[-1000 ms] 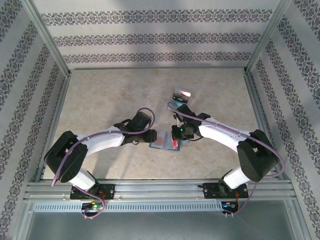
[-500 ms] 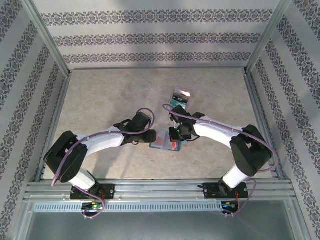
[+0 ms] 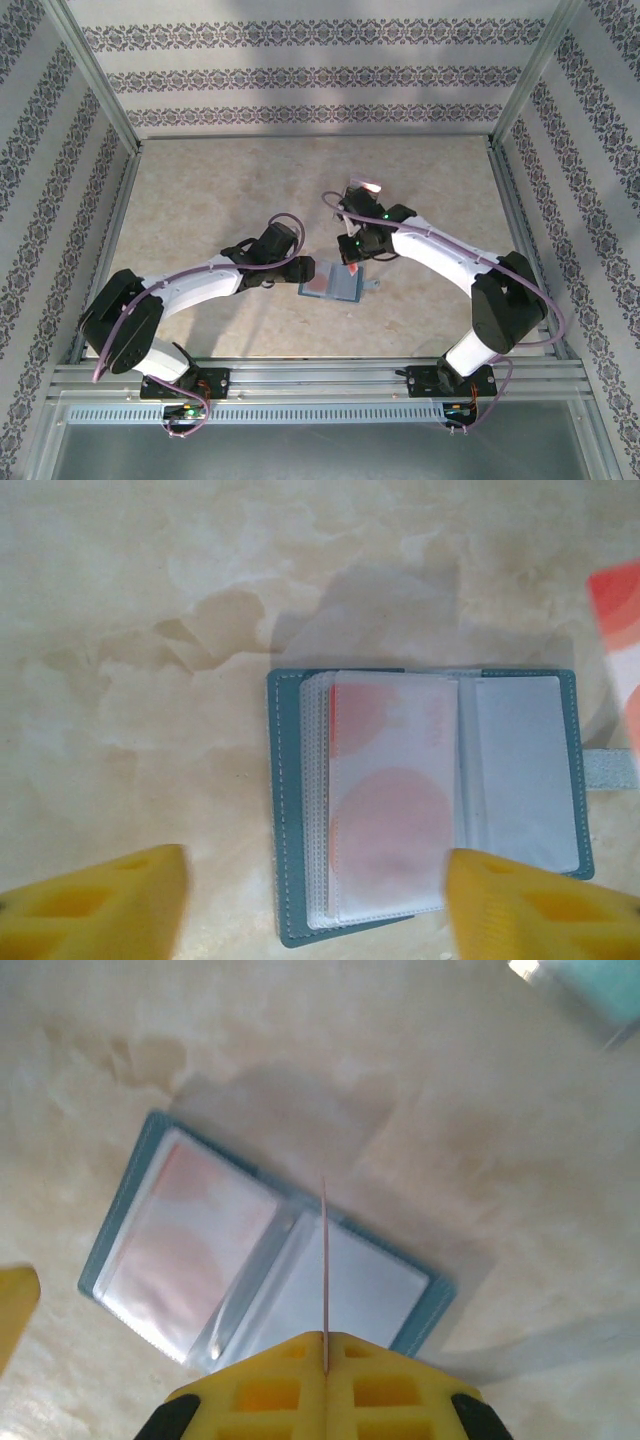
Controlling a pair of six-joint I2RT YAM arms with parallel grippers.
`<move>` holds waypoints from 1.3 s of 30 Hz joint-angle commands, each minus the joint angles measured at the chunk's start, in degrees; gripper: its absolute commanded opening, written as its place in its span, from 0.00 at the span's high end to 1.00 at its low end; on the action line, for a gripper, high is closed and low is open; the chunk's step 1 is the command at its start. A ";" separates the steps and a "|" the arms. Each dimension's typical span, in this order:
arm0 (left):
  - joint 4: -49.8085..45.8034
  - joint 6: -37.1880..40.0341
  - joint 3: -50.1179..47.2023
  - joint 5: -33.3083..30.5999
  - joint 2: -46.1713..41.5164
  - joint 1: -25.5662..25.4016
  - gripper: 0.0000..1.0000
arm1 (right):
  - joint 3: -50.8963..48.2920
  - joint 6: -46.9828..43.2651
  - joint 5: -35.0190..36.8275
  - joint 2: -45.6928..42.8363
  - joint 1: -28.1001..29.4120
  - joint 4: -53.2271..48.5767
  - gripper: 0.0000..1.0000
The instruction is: Take the credit cards out of the card holder
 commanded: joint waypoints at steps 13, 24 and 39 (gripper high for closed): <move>-1.92 1.95 -1.39 -8.13 -5.94 0.88 0.01 | 20.03 -31.73 1.61 11.46 -10.99 1.94 1.00; 1.00 3.16 -4.50 -13.80 -11.00 1.23 0.01 | 30.44 -47.16 2.89 20.43 -12.93 2.24 1.00; 1.24 2.70 -4.62 -16.44 -12.54 2.02 0.01 | 40.17 -51.85 0.72 29.51 -15.91 -1.22 1.00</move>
